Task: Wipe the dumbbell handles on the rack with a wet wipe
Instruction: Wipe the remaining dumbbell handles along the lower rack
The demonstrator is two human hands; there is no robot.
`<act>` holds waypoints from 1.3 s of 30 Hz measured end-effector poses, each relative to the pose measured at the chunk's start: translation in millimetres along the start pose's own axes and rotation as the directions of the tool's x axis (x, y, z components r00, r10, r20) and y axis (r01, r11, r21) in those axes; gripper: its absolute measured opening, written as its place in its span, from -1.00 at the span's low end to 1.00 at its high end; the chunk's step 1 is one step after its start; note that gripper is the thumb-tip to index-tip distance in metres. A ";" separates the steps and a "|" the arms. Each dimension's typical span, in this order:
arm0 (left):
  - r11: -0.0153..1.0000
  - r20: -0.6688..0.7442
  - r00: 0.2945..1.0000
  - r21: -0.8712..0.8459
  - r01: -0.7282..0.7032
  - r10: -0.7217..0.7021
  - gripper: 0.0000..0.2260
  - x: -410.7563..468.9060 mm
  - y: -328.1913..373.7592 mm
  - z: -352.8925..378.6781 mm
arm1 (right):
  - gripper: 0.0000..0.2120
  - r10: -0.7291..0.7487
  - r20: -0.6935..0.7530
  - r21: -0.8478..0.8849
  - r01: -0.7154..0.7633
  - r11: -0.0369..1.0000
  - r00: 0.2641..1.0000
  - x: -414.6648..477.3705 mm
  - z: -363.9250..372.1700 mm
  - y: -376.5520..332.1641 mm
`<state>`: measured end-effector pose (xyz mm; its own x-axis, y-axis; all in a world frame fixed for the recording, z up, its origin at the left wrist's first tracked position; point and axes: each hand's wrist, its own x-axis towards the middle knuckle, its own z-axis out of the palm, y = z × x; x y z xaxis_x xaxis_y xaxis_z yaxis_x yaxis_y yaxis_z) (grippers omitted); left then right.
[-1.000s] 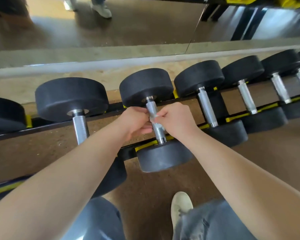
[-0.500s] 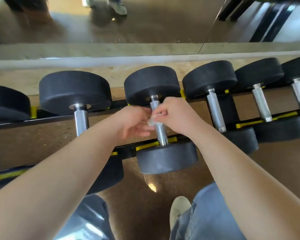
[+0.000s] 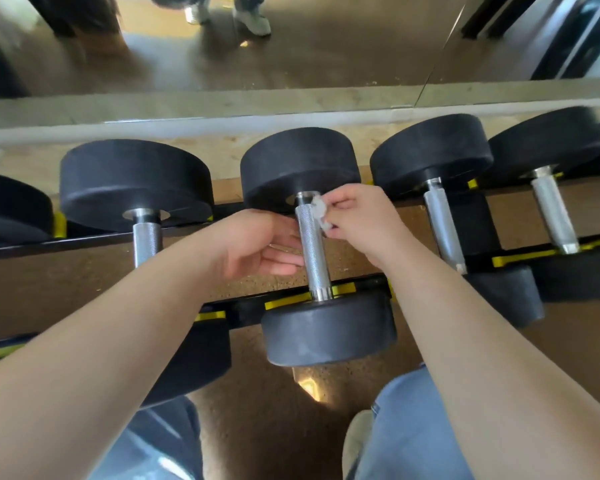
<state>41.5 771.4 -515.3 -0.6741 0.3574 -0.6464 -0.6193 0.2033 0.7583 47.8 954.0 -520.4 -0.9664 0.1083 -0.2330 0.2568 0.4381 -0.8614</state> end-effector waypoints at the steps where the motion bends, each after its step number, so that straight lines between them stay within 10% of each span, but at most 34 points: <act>1: 1.000 -0.007 1.000 0.002 0.001 -0.001 -0.82 0.2 0.4 0.4 | -0.84 0.015 0.002 -0.054 -0.015 0.998 1.000 8.0 7.0 3.9; 8: 0.993 -0.067 0.996 0.099 0.063 -0.056 -0.66 14.4 -8.6 -6.8 | -0.58 0.371 0.578 -0.119 -0.375 0.920 0.727 7.5 -3.6 3.8; 16: 0.996 -0.087 0.993 -0.048 -0.079 0.074 -0.79 17.2 -5.2 -4.8 | -0.67 0.276 0.363 0.485 -0.434 0.759 0.890 25.8 6.8 4.7; 23: 0.997 -0.053 0.998 -0.070 0.035 -0.038 -0.83 20.0 -14.6 0.8 | -0.59 0.373 0.536 0.159 -0.524 0.837 0.757 7.1 -9.5 9.6; 30: 0.889 -0.186 0.976 -0.420 -0.184 0.114 -0.81 22.6 -8.5 5.6 | -0.80 0.276 0.319 0.524 -0.411 0.746 0.907 13.9 -0.7 -0.6; 39: 0.978 -0.005 0.995 0.185 0.099 -0.100 -0.81 0.6 -37.2 23.2 | -0.84 0.299 0.250 0.425 -0.382 0.821 0.921 27.5 3.4 6.1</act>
<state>73.5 785.3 -541.9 -0.6108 0.3309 -0.7193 -0.5979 0.4028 0.6930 22.8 956.6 -533.6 -0.8111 0.0078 -0.5849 0.5834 -0.0604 -0.8099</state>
